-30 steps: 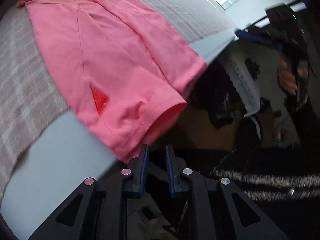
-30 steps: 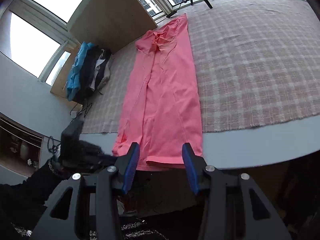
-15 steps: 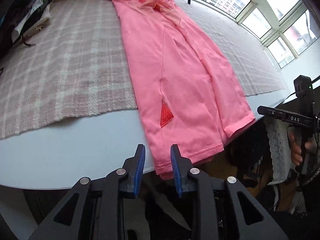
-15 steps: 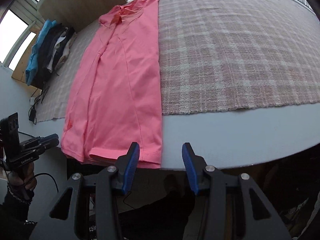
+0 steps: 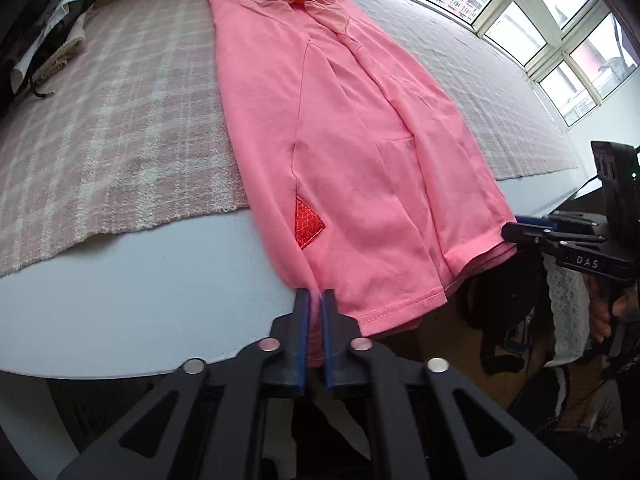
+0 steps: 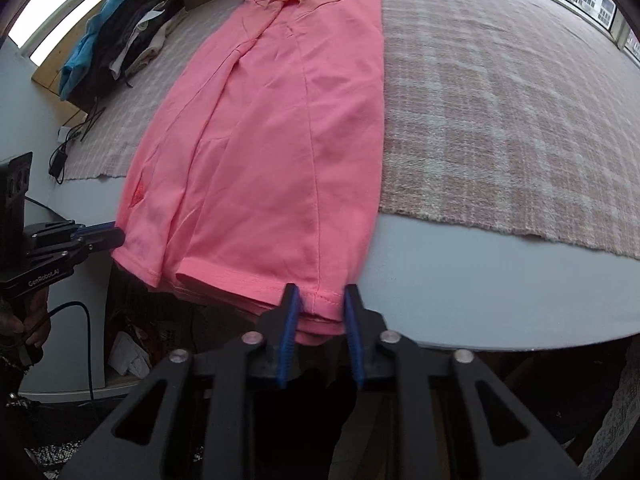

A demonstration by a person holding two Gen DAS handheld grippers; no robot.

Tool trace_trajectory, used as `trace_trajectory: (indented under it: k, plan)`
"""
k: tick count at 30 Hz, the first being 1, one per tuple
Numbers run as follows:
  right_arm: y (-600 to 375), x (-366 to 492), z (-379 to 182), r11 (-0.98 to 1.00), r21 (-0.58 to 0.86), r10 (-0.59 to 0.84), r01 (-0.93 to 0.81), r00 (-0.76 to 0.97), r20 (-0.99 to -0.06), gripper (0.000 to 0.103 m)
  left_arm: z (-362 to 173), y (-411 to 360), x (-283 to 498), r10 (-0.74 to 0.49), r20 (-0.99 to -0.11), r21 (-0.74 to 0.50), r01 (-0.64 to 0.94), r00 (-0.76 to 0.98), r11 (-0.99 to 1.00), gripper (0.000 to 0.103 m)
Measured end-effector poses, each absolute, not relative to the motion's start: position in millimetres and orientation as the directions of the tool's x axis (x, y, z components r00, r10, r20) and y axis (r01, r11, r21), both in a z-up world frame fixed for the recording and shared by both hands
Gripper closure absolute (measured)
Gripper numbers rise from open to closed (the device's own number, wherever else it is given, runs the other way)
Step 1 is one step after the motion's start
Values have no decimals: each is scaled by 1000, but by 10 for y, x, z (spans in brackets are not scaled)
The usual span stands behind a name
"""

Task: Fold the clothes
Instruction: 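Grasp the hem with both grippers and fold it up over the body, then pinch and press the folded hem edge with the left gripper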

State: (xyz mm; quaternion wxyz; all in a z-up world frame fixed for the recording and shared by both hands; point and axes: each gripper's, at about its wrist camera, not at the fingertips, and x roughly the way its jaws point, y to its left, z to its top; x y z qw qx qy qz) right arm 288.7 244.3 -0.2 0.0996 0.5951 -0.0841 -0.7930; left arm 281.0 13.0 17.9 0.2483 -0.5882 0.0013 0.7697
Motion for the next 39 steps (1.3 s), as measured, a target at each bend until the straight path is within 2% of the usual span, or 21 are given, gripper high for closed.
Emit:
trace_trajectory:
  k: [4,7,11,17,20,22,23,25,27,31,33,35,36,37,39]
  plan:
    - [2516,2889,-15,-940,339,-335,35,-277,-900,96,202,83,2752,446,-879,-363,-367,-172,-857,101]
    - [2708,2871,10,-869,493,-460,-43,-297,-837,96,290,-36,2664,515,-843,-450,-322,-154,-833,101]
    - [2936,2787,191,-775,625,-560,-96,-354,-749,96,439,-210,2562,569,-809,-517,-284,-146,-808,101]
    - [3096,2328,511,-722,687,-612,-88,-381,-693,97,688,-312,2049,640,-750,-599,-240,-166,-764,101]
    - [3151,1817,646,-731,678,-609,-71,-380,-696,97,773,-314,1562,644,-733,-611,-205,-219,-764,101]
    - [3196,1347,636,-735,675,-610,-65,-371,-700,96,670,-248,1110,600,-756,-582,-152,-261,-799,98]
    - [3214,1083,588,-733,677,-614,-73,-357,-704,94,588,-217,887,560,-781,-548,-126,-277,-827,97]
    - [3243,604,404,-737,663,-613,-132,-284,-738,81,425,-207,571,482,-829,-479,-85,-285,-874,95]
    - [3317,347,333,-762,631,-588,-148,-250,-769,76,371,-236,450,495,-822,-496,-73,-281,-865,93]
    - [3374,334,410,-800,596,-557,-70,-285,-780,72,460,-317,459,549,-780,-542,-116,-300,-833,89]
    - [3291,428,445,-793,610,-588,15,-282,-758,72,529,-288,595,505,-803,-475,-173,-316,-863,89]
    - [3128,495,469,-845,522,-532,115,-272,-802,72,556,-232,708,438,-834,-379,-228,-336,-897,86]
    - [3054,526,469,-862,474,-507,180,-275,-817,72,522,-197,720,404,-850,-333,-248,-337,-910,78]
    - [2990,551,457,-873,427,-481,236,-279,-831,71,485,-181,719,376,-865,-300,-258,-333,-918,74]
    - [2968,536,359,-900,345,-416,267,-288,-862,71,415,-141,674,358,-876,-275,-273,-323,-922,74]
